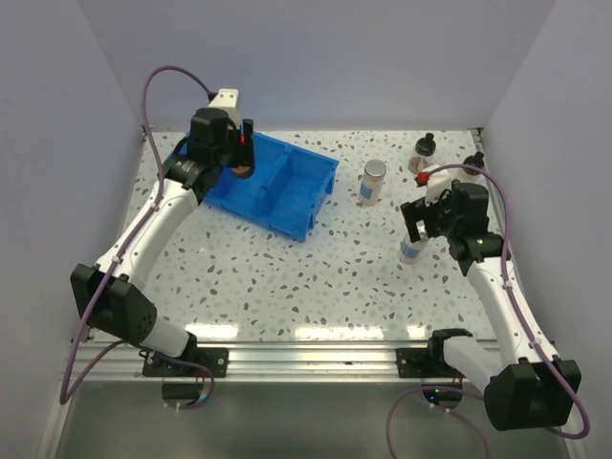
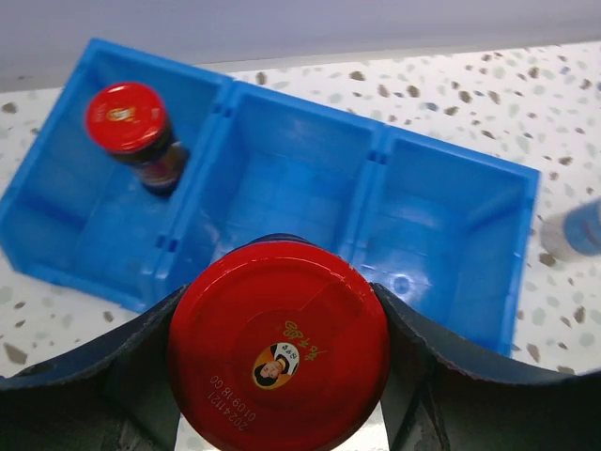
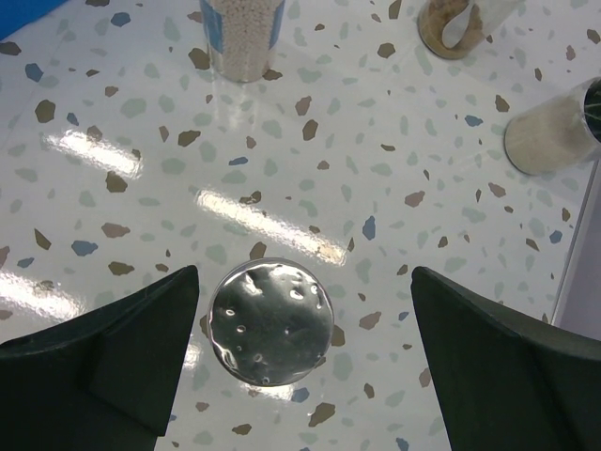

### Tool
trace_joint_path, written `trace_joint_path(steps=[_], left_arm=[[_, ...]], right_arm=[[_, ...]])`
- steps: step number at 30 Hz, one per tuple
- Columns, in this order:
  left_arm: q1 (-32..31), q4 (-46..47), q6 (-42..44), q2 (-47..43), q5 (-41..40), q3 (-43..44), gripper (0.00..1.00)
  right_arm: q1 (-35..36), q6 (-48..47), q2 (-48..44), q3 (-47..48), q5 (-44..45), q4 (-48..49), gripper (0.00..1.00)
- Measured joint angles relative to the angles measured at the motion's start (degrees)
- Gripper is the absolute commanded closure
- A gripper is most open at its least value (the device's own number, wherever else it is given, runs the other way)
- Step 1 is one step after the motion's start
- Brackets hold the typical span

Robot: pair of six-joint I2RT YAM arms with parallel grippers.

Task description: Organize the condiment bottles

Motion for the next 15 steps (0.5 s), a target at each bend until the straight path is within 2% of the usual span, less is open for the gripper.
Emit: trace_joint_path(steps=[3,8,15], left_arm=[[6.2,0.0,0.0,-0.3,0.4,-0.6,1.0],[13.1,0.1,-0.1,-0.1,1.4,-0.5,1.0],[21.6,2.0,-1.0,5.8,3.2,1.8,1.0]], right_arm=[[0.0,0.0,0.0,0.0,0.0,0.0,0.01],[0.0,-0.1,0.0,0.0,0.0,0.0,0.01],[0.0,-0.1,0.0,0.0,0.0,0.0,0.01]])
